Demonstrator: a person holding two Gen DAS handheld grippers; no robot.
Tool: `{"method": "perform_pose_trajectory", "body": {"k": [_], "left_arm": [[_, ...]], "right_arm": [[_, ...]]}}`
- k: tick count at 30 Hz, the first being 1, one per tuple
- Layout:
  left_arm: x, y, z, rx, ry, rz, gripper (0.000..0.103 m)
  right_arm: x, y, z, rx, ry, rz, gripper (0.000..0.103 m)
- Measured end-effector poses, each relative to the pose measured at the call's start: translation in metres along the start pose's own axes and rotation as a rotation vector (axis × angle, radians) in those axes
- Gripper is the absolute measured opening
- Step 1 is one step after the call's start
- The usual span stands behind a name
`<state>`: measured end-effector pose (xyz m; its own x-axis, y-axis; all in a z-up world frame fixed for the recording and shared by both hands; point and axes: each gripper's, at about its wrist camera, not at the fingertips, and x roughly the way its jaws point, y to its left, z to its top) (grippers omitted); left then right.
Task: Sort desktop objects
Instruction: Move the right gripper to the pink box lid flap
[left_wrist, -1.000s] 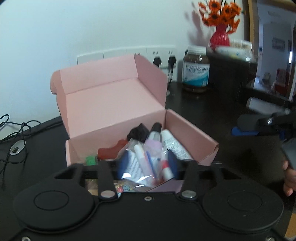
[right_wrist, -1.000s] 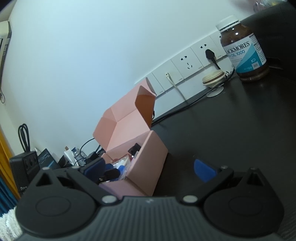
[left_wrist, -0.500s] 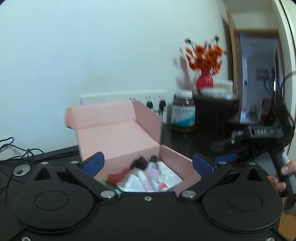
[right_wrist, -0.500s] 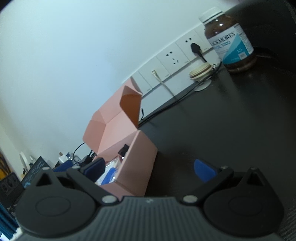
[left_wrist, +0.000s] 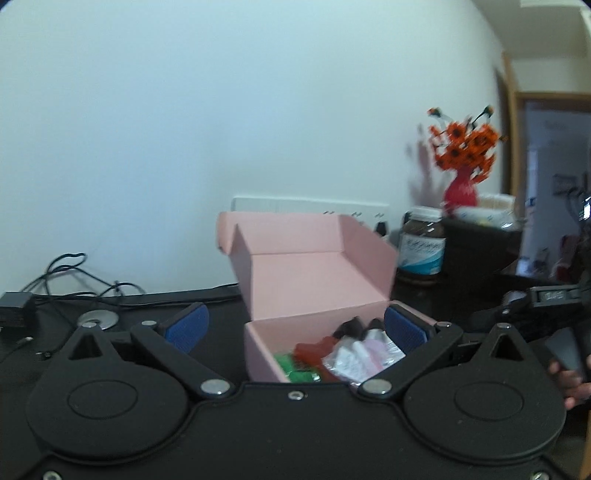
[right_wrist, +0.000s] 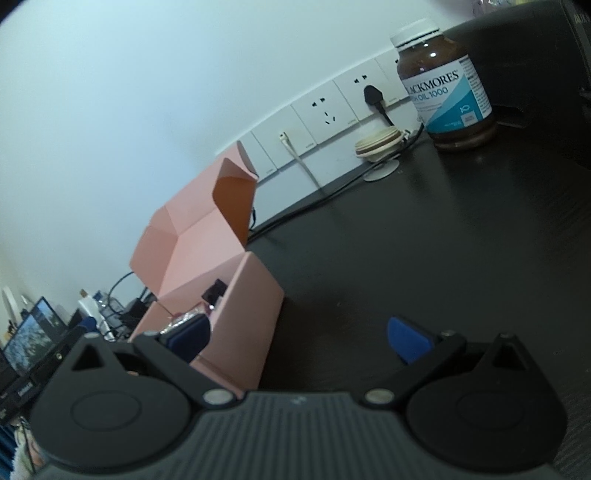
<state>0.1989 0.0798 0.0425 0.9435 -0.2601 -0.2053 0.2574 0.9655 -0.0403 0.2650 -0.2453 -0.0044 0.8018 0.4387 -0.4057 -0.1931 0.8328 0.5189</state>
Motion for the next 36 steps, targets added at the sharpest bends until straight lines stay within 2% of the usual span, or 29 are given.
{"method": "perform_pose_trajectory", "body": {"k": [6,13,21,25,29,33,36], "left_arm": [[0.0,-0.008,-0.002,0.038,0.013,0.03,0.103],[-0.001,-0.008,-0.002,0.036,0.012,0.048,0.103],[0.002,-0.003,-0.003,0.015,0.031,0.054,0.103],[0.008,-0.002,-0.006,0.006,0.057,0.051,0.103],[0.012,-0.004,-0.008,0.016,0.078,0.047,0.103],[0.017,-0.001,-0.009,0.003,0.101,0.034,0.103],[0.02,0.005,-0.01,-0.029,0.121,0.019,0.103]], "right_arm": [[-0.001,0.0,0.0,0.003,-0.006,-0.034,0.102],[0.001,0.003,0.0,-0.008,0.01,-0.064,0.102],[0.015,0.027,-0.004,-0.152,0.095,-0.132,0.102],[0.018,0.032,0.014,-0.152,0.174,-0.107,0.102],[0.013,0.042,0.047,-0.126,0.153,-0.021,0.102],[0.029,0.062,0.072,-0.231,0.135,0.018,0.102],[0.055,0.066,0.084,-0.26,0.142,0.085,0.102]]}}
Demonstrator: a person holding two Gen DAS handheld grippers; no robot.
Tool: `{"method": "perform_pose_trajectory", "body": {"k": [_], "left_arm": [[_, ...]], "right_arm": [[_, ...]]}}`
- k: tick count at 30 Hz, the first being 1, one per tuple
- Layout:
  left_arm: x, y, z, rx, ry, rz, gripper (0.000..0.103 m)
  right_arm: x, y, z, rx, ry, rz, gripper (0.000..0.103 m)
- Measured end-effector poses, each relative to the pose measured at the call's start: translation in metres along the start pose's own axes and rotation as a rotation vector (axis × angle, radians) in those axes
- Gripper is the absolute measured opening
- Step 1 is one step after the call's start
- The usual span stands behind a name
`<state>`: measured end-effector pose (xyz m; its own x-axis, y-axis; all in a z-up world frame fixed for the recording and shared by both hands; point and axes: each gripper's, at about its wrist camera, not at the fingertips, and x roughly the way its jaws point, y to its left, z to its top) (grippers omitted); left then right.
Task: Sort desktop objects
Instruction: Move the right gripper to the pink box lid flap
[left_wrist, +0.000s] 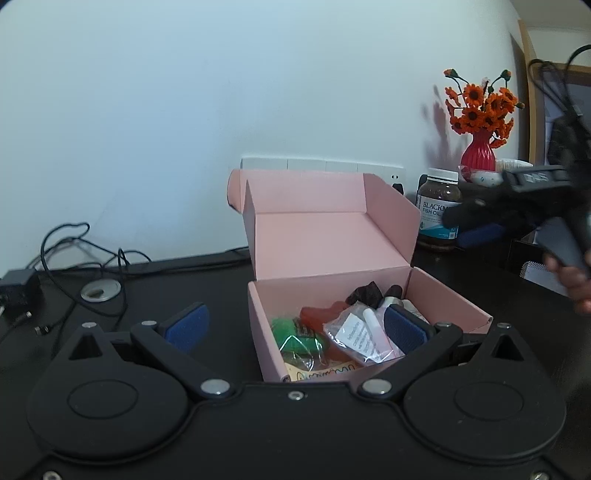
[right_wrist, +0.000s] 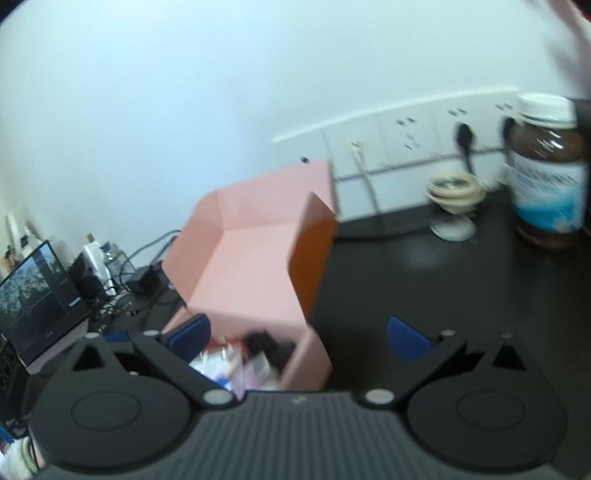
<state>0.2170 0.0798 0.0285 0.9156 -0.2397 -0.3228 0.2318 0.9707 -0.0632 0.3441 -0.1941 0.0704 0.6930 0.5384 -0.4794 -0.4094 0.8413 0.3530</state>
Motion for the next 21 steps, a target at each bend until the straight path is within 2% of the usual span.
{"method": "perform_pose_trajectory", "body": {"k": [3,8,14,18,21], "left_arm": [[0.003,0.006,0.0,-0.031,0.018,-0.027,0.103],[0.006,0.003,0.0,-0.019,0.038,-0.063,0.103],[0.009,-0.001,0.0,-0.02,0.069,-0.116,0.103],[0.01,-0.002,-0.001,-0.027,0.076,-0.128,0.103],[0.011,0.002,0.0,-0.073,0.086,-0.171,0.103]], "right_arm": [[0.032,-0.005,0.01,0.004,0.042,0.081,0.102],[0.066,-0.015,0.016,0.079,0.062,0.153,0.102],[0.075,-0.018,0.021,0.099,0.033,0.245,0.102],[0.081,-0.012,0.025,0.088,0.045,0.243,0.102],[0.077,-0.012,0.027,0.105,0.031,0.261,0.102]]}}
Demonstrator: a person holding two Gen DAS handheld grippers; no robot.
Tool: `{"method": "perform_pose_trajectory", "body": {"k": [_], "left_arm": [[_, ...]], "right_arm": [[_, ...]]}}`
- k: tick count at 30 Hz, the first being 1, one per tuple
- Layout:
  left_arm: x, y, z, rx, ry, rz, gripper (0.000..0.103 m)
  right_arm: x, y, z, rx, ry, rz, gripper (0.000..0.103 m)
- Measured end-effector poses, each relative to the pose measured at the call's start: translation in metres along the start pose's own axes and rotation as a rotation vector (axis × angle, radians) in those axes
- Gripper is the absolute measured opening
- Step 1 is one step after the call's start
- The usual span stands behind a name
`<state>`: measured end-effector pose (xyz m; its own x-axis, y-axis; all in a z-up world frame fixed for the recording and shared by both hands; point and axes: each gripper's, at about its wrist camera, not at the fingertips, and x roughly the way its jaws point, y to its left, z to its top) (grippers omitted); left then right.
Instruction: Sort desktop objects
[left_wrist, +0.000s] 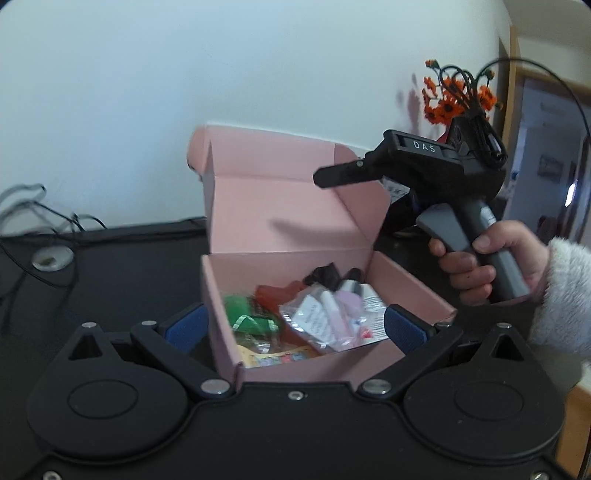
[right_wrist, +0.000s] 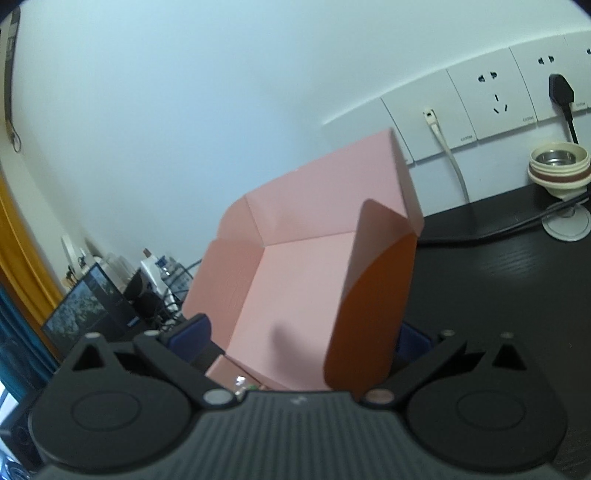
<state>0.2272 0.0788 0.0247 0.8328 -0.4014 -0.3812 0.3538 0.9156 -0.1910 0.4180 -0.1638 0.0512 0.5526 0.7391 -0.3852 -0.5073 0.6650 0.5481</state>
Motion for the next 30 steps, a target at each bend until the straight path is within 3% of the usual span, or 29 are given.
{"method": "perform_pose_trajectory", "body": {"k": [19,30], "left_arm": [[-0.001,-0.002,0.003,-0.008,-0.004,0.006,0.103],[-0.008,-0.008,0.004,0.026,-0.045,-0.03,0.103]], "right_arm": [[-0.026,0.023,-0.008,-0.035,-0.033,0.031,0.102],[-0.042,0.04,-0.024,-0.095,-0.052,0.041,0.102]]}}
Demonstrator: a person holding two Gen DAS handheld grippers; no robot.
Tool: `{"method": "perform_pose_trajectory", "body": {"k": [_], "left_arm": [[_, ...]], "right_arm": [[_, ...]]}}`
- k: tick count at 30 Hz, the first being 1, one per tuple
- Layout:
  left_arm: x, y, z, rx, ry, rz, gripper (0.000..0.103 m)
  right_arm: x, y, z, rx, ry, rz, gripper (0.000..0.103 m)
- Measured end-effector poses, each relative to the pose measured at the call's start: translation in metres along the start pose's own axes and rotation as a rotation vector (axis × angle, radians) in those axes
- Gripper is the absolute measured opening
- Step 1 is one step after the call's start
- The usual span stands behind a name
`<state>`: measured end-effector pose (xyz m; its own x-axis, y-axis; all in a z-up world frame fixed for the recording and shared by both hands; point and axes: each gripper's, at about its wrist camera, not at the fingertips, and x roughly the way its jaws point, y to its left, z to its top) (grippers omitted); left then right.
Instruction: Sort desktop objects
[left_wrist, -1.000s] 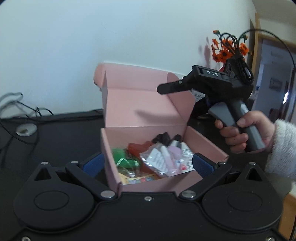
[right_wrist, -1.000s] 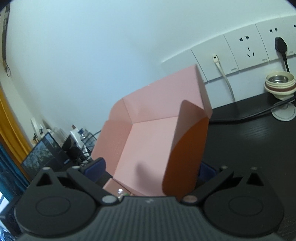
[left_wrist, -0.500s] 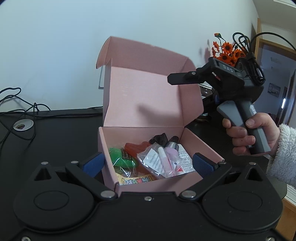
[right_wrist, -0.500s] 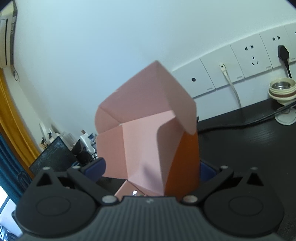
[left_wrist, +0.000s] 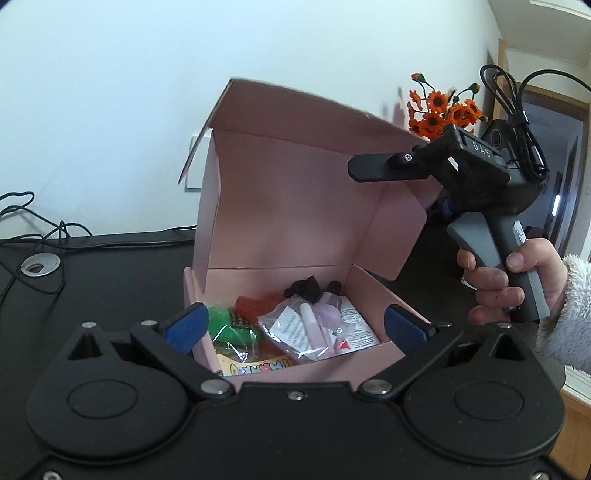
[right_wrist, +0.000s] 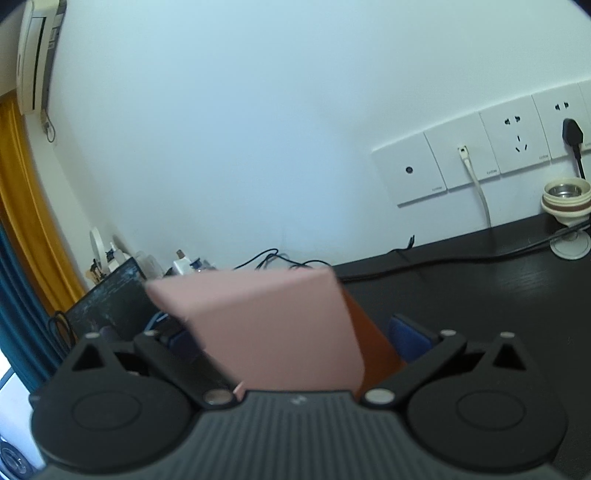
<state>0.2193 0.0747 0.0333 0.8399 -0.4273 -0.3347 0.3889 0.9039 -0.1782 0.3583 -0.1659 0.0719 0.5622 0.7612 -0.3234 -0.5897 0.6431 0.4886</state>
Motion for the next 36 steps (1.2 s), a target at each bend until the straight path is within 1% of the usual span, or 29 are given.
{"method": "perform_pose_trajectory", "body": {"k": [3,6,8,10,12,16,17,19,25,28,31,34,36], "left_arm": [[-0.006,0.001,0.002,-0.006,-0.017,-0.019,0.103],[-0.013,0.007,0.004,-0.027,-0.024,-0.062,0.103],[-0.02,0.009,0.007,-0.039,-0.041,-0.075,0.103],[-0.026,0.011,0.01,-0.054,-0.074,-0.071,0.103],[-0.027,0.013,0.011,-0.07,-0.084,-0.07,0.103],[-0.026,0.014,0.011,-0.07,-0.093,-0.029,0.103],[-0.026,0.015,0.013,-0.071,-0.097,-0.03,0.103],[-0.031,0.019,0.016,-0.084,-0.125,-0.039,0.103],[-0.052,0.034,0.022,-0.15,-0.261,-0.08,0.103],[-0.054,0.038,0.023,-0.169,-0.283,-0.058,0.103],[-0.05,0.04,0.025,-0.175,-0.275,-0.018,0.103],[-0.049,0.042,0.026,-0.186,-0.28,-0.006,0.103],[-0.051,0.042,0.026,-0.187,-0.299,-0.007,0.103]], "right_arm": [[-0.003,0.002,-0.003,-0.01,-0.011,-0.006,0.102],[-0.005,0.004,-0.006,-0.01,-0.023,-0.012,0.102],[-0.006,0.004,-0.007,-0.006,-0.03,-0.016,0.102],[-0.007,0.005,-0.007,-0.006,-0.033,-0.021,0.102],[-0.008,0.006,-0.007,-0.002,-0.035,-0.024,0.102],[-0.009,0.008,-0.009,-0.002,-0.037,-0.035,0.102],[-0.009,0.01,-0.01,-0.008,-0.037,-0.037,0.102],[-0.01,0.012,-0.012,-0.02,-0.04,-0.041,0.102],[-0.01,0.014,-0.015,-0.031,-0.04,-0.051,0.102],[-0.01,0.014,-0.014,-0.029,-0.038,-0.054,0.102],[-0.011,0.016,-0.015,-0.03,-0.036,-0.062,0.102],[-0.012,0.017,-0.015,-0.029,-0.032,-0.066,0.102],[-0.013,0.019,-0.015,-0.04,-0.025,-0.071,0.102]]}}
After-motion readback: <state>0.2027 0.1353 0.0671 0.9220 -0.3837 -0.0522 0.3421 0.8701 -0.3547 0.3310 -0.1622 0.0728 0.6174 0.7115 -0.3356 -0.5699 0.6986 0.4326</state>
